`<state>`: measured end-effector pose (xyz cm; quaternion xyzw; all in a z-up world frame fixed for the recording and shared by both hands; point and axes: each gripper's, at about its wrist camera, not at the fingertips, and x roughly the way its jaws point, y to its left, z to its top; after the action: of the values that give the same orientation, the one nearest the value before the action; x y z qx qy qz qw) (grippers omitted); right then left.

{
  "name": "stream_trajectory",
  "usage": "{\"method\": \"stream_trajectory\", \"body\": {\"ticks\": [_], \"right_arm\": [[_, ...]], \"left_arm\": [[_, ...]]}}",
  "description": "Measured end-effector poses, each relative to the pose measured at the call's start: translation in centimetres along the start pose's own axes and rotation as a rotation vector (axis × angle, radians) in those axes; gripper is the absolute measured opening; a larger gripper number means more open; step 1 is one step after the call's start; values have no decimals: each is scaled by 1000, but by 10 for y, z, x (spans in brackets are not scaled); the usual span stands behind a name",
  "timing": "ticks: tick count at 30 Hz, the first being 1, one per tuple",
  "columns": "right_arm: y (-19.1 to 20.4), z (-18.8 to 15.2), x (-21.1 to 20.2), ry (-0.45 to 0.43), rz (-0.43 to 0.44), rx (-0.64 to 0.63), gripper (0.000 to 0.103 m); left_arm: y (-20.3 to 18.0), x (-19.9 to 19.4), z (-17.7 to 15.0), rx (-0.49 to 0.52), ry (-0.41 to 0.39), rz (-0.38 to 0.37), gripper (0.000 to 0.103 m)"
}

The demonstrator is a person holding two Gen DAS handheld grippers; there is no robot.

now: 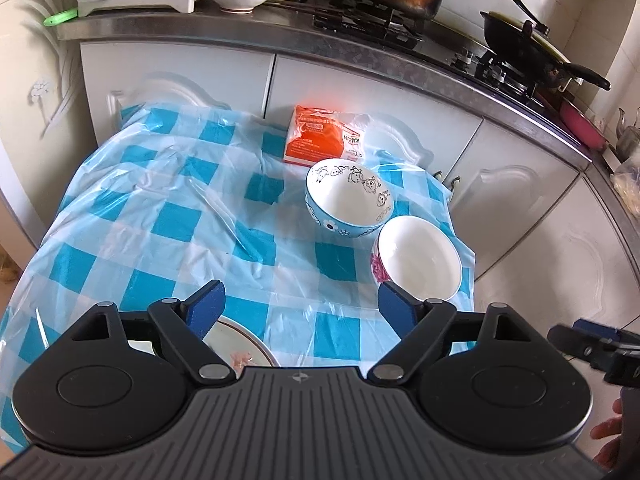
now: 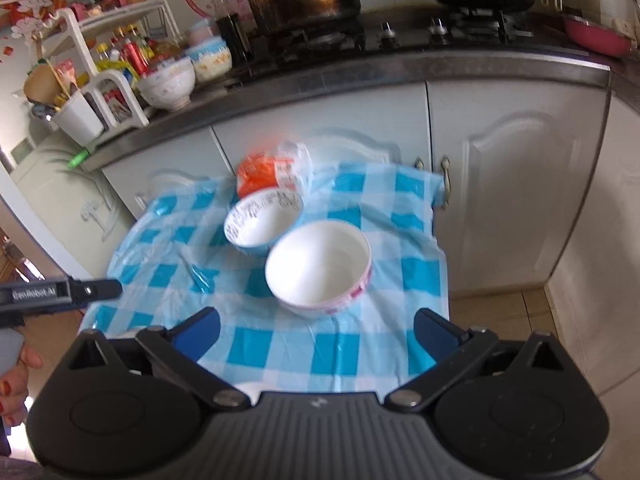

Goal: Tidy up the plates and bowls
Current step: 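Move the left gripper to the rim of the pink-and-white bowl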

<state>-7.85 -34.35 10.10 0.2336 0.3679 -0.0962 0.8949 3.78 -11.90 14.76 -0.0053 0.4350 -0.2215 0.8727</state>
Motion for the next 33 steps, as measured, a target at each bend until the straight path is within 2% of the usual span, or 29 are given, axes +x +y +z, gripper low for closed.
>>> {"method": "stream_trajectory", "body": {"ticks": [7, 17, 28, 31, 33], "right_arm": [[-4, -7, 6, 27, -30, 28, 102], [-17, 3, 23, -3, -39, 62, 102], [-54, 9, 65, -19, -41, 187, 102], [-61, 12, 80, -15, -64, 218, 102], [-68, 13, 90, -22, -47, 256, 102]], "left_arm": [[0, 7, 12, -9, -14, 6, 103], [-5, 37, 23, -32, -2, 17, 103], [-46, 89, 15, -2, 52, -55, 103], [-56, 106, 10, -2, 66, -76, 103], [-61, 118, 7, -2, 75, -83, 103]]}}
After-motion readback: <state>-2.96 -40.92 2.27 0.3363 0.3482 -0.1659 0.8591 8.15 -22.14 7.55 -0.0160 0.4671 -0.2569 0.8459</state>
